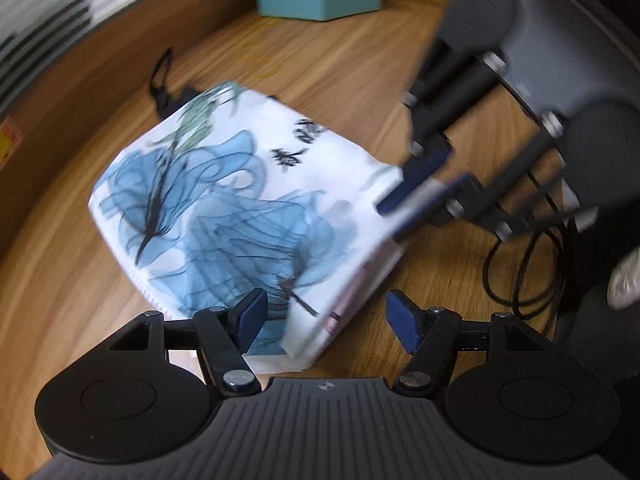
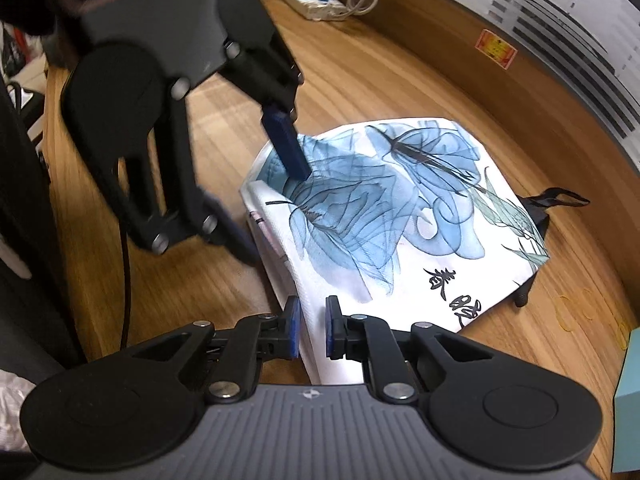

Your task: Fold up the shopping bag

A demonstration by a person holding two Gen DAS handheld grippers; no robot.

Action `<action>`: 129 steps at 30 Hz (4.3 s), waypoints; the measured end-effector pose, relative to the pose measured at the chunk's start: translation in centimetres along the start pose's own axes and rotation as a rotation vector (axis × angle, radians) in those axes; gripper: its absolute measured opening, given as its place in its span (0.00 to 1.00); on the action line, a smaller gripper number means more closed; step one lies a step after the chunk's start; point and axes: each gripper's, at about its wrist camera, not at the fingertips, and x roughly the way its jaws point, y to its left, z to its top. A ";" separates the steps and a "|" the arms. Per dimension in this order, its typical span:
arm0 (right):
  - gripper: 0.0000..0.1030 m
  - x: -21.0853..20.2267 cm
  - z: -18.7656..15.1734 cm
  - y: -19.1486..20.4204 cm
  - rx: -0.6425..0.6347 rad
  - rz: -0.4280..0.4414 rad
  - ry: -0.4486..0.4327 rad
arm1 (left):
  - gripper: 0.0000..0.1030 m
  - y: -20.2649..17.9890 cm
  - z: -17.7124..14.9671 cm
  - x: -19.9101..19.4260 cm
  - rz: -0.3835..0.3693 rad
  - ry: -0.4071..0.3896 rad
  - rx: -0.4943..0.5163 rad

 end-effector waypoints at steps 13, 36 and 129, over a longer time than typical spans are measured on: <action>0.14 -2.1 0.1 -1.0 0.106 0.010 -0.036 | 0.66 -4.4 -0.8 2.1 0.198 -0.017 0.266; 0.56 -3.6 -2.8 2.0 -0.109 -0.054 -0.052 | 0.27 -4.9 -0.7 2.0 0.115 -0.023 0.196; 0.32 4.9 -8.1 -13.5 1.081 0.337 0.035 | 0.36 7.1 -5.1 6.5 -0.449 0.074 -0.886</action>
